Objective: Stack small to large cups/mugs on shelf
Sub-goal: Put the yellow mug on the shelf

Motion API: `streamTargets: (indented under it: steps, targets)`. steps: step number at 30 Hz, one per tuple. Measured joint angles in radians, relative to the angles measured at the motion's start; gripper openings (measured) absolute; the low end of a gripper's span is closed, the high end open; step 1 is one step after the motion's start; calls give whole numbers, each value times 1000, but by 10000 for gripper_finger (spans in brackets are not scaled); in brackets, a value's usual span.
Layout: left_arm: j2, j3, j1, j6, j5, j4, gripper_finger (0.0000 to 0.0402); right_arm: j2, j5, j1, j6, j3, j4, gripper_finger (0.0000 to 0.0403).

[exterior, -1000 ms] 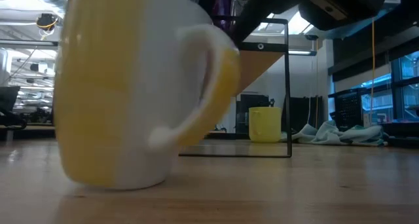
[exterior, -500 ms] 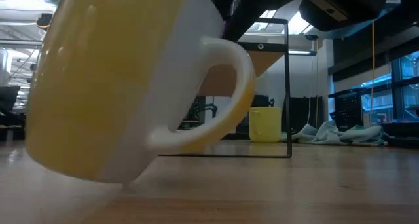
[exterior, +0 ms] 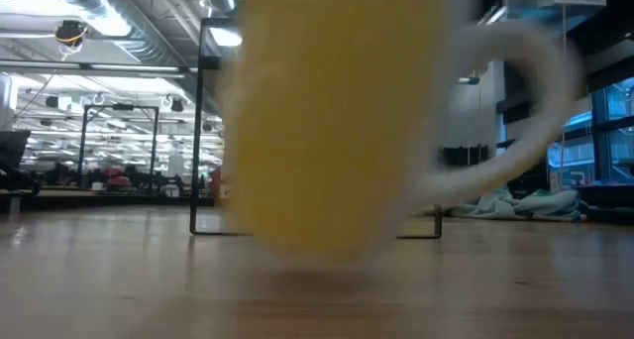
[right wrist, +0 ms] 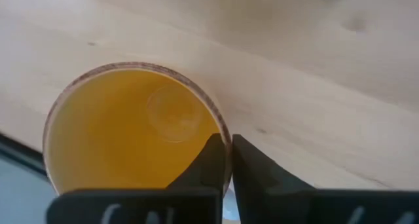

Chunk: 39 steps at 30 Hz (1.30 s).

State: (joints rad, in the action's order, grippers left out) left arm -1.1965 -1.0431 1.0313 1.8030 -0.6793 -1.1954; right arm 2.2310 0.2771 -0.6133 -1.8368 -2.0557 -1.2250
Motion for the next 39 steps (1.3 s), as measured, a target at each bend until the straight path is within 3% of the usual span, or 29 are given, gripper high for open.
streamTargets:
  steps: [7,17,23,28,39]
  targets:
    - [0,0,0,-9,0,1,14,-4,-3,-79,-179,-148,-335,15]
    - [0,0,0,-58,0,40,14,-14,-67,-166,-366,-147,-346,16]
    - [0,0,0,-95,0,67,14,-16,-88,-158,-373,-147,-338,15]
    - [0,0,0,-115,0,93,14,-22,-24,-133,-355,-147,-346,15]
    - [0,0,0,-221,-1,200,14,-29,-6,-98,-196,-195,-273,16]
